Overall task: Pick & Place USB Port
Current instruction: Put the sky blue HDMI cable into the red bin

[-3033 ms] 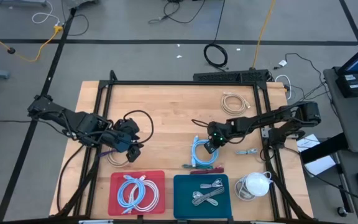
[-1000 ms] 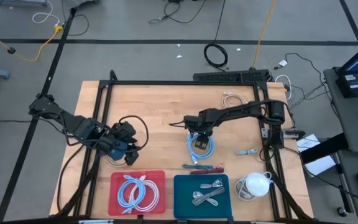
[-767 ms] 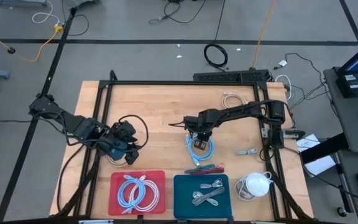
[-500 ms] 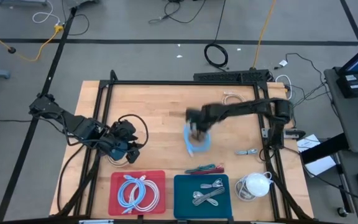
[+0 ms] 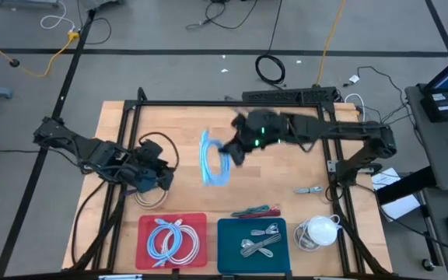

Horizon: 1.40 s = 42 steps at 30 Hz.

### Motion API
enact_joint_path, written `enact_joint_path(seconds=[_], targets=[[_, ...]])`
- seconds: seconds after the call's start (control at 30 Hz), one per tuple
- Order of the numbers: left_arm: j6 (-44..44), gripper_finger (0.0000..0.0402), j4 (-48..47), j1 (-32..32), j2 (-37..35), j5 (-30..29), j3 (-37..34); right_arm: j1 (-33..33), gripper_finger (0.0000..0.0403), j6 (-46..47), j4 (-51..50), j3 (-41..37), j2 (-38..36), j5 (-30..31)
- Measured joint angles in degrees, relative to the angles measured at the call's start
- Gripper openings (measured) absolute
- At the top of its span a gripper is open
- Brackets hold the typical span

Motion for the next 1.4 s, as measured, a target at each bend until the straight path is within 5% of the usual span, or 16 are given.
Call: enact_joint_path(seconds=[0.23,0.53,0.73,0.93,1.07,1.2,1.4], targets=[[-17.92,0.0200,-9.33,-3.21,-6.08,-4.51,0.00,11.38,0.0029,1.01,5.32,3.84,4.88,-0.22],[-23.88,0.0200,-9.40,-10.59,-7.60,-5.03,0.00,16.61,0.0029,-3.08,8.09,8.76,19.64,-1.55],[-21.82,0.0200,0.93,-15.51,-3.72,-4.00,0.00,18.95,0.0029,-7.03,0.31,9.90,23.75,0.42],[-39.45,0.0200,9.71,-20.88,2.07,-6.19,-0.04,19.72,0.0029,-11.13,-8.01,10.14,20.69,8.55],[-50.31,0.0200,28.31,-24.45,8.26,-11.58,-2.52,19.71,0.0029,-12.13,-13.80,10.10,18.84,19.37],[-39.58,0.0200,43.38,-22.93,14.98,-21.37,-2.99,18.82,0.0029,-9.70,-13.82,10.14,18.21,26.96],[-30.04,0.0200,47.14,-17.17,21.65,-15.03,-2.56,17.97,0.0029,-8.56,-13.67,10.05,18.25,27.56]])
